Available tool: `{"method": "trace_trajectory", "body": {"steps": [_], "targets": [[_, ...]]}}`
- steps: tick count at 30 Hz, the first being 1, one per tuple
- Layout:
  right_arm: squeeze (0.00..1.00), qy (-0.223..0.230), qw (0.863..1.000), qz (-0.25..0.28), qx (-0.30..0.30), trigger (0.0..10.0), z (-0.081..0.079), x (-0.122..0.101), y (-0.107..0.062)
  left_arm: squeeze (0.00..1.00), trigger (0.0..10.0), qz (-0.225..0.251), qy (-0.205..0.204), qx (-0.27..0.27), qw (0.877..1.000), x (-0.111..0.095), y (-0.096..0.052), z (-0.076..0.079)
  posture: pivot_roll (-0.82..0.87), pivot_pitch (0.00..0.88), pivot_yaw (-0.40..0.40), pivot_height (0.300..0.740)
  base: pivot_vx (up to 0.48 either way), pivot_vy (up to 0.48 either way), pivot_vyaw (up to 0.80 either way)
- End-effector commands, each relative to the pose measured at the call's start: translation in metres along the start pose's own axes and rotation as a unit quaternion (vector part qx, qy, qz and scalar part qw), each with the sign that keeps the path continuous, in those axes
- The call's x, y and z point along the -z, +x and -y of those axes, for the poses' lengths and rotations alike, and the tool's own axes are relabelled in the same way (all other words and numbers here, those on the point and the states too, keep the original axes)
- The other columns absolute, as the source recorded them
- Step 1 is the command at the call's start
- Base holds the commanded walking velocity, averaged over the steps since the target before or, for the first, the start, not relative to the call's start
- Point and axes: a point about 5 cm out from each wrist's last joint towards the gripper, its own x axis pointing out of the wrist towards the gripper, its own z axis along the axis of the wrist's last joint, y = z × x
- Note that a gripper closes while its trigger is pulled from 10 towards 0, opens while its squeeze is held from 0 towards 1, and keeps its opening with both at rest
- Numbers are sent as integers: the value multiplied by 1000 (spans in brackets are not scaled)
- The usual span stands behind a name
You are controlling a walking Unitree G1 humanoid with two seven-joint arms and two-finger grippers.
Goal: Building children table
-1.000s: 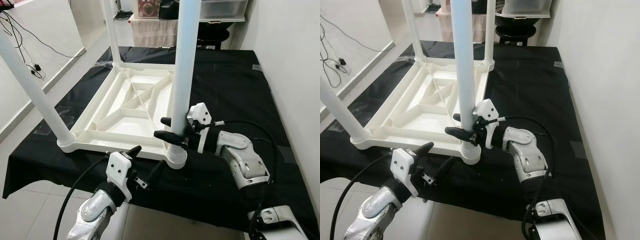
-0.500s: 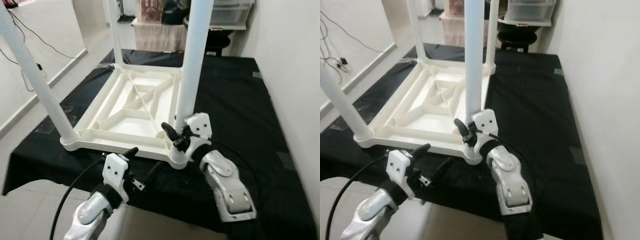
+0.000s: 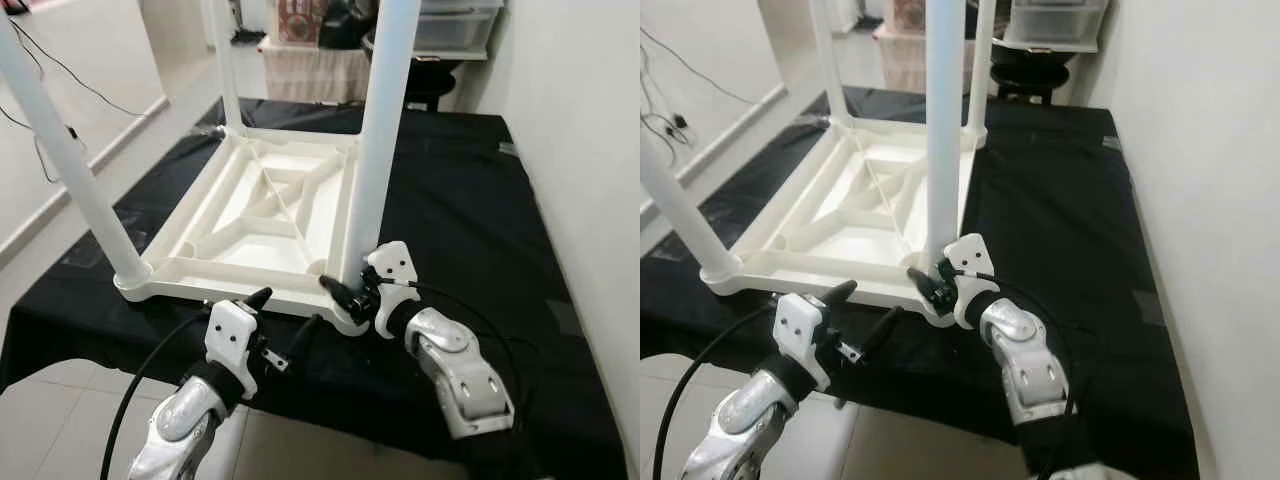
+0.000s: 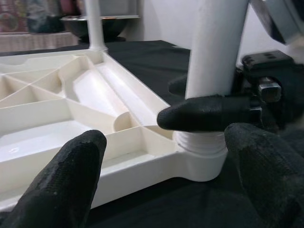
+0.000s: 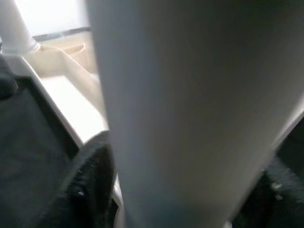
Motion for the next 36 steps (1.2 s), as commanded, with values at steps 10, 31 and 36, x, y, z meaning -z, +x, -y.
{"method": "trace_trajectory", "body": {"steps": [10, 31, 36], "targets": [[0, -34, 985, 49, -164, 10000, 29, -36, 9, 0, 10000, -11, 1, 0, 1000, 4, -3, 0, 47, 136, -14, 740, 0, 0, 0], [0, -9, 983, 59, -175, 0, 44, -20, -15, 0, 10000, -11, -6, 3, 1000, 5, -4, 5, 15, 135, -31, 740, 0, 0, 0], [0, 33, 992, 3, 122, 0, 32, 13, -22, 0, 10000, -11, -7, 4, 1000, 5, -7, 3, -17, 137, -21, 740, 0, 0, 0]]}}
